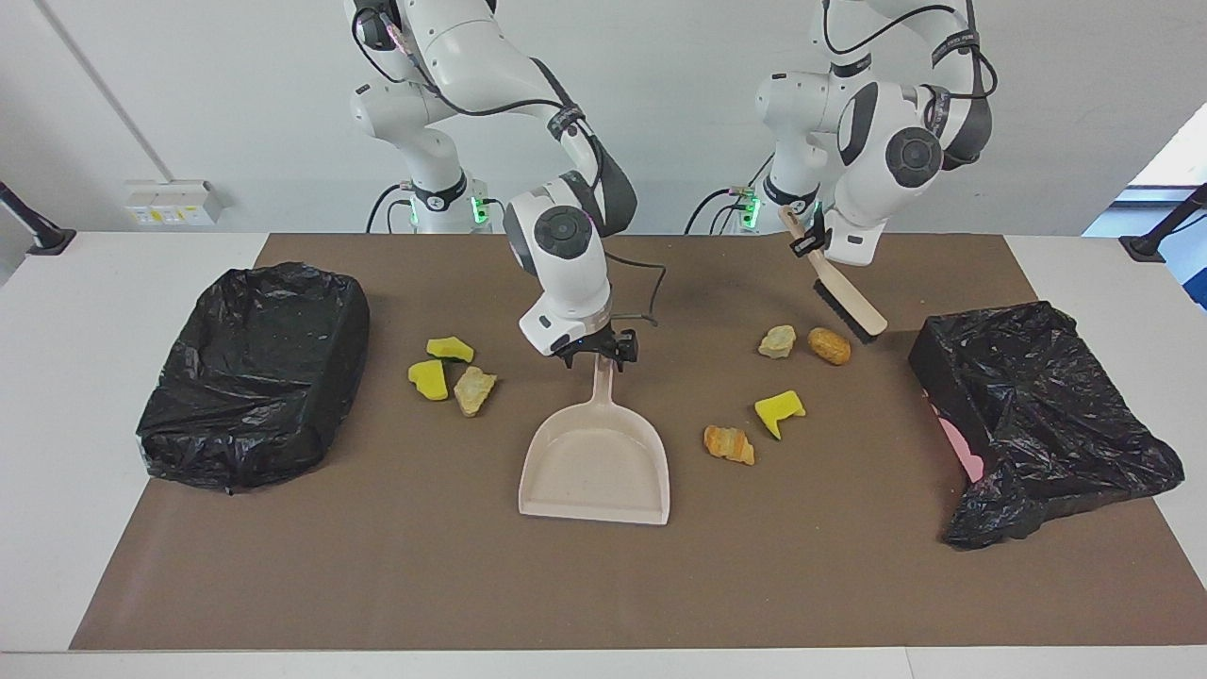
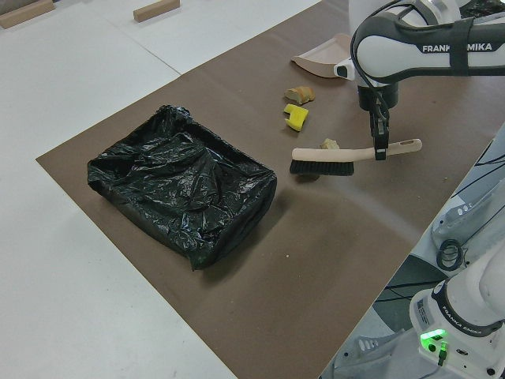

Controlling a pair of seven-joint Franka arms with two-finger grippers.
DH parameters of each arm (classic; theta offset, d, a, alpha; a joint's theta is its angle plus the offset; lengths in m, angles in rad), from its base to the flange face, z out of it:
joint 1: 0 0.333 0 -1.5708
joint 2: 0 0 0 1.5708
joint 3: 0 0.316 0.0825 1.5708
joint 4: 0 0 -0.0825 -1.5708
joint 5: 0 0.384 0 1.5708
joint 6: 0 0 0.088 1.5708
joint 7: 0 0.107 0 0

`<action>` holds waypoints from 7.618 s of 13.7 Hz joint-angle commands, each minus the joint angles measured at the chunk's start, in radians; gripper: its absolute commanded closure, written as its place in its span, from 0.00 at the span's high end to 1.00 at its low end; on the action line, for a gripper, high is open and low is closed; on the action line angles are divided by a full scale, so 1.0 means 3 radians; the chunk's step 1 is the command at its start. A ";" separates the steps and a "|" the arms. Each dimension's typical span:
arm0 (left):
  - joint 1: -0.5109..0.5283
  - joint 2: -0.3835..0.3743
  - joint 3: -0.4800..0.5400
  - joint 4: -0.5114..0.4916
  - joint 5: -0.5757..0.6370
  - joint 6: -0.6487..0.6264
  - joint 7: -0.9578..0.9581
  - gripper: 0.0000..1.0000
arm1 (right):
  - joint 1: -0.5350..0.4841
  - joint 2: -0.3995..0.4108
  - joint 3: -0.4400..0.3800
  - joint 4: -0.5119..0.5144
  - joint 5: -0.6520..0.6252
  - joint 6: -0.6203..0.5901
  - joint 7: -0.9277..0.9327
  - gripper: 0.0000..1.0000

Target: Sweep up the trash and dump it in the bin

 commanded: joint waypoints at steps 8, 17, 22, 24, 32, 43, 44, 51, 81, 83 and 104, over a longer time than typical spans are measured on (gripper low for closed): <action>-0.0345 0.0027 -0.0082 -0.0479 0.0009 0.0743 -0.0504 0.00 | -0.0026 -0.0012 0.0044 0.0056 0.0214 0.0106 -0.0865 0.00; -0.0621 0.0329 -0.0082 -0.0377 -0.0339 0.1455 -0.0172 0.00 | -0.0690 -0.0743 0.0009 -0.0153 -0.0040 -0.0911 -0.3463 0.00; -0.0565 0.0462 -0.0077 -0.0234 -0.0339 0.1552 0.0241 0.00 | -0.0706 -0.0590 0.0024 -0.0173 -0.0627 -0.0692 -0.4590 0.00; -0.0565 0.0462 -0.0072 -0.0234 -0.0339 0.1578 0.0481 0.00 | -0.0538 -0.0422 0.0039 -0.0143 -0.0747 -0.0590 -0.4601 0.00; -0.0580 0.0477 -0.0077 -0.0229 -0.0457 0.1603 0.0789 0.00 | -0.0353 -0.0257 0.0049 -0.0158 -0.0727 -0.0390 -0.4713 0.00; -0.1244 0.0467 -0.0092 -0.0147 -0.0472 0.1603 0.0764 0.00 | -0.0261 -0.0267 0.0049 -0.0189 -0.0706 -0.0369 -0.4611 0.00; -0.1336 0.0482 -0.0102 -0.0091 -0.0533 0.1603 0.0749 0.00 | -0.0261 -0.0267 0.0049 -0.0189 -0.0706 -0.0369 -0.4611 0.00; -0.1501 0.0962 -0.0102 0.0720 -0.0784 0.1834 0.0576 0.00 | -0.0261 -0.0288 0.0049 -0.0230 -0.0706 -0.0349 -0.4575 0.00; -0.0978 0.1285 -0.0102 0.0840 0.0147 0.1301 0.2635 0.00 | -0.0261 -0.0308 0.0049 -0.0388 -0.0706 -0.0119 -0.4514 0.00; -0.1239 0.1265 -0.0102 0.0870 0.0141 0.1317 0.2575 0.00 | -0.0261 -0.0308 0.0049 -0.0388 -0.0706 -0.0119 -0.4514 0.00; -0.1725 0.0632 -0.0107 0.0693 -0.0318 0.0416 0.0340 0.00 | -0.0648 -0.0645 0.0049 -0.0322 -0.0711 -0.0445 -0.4902 0.00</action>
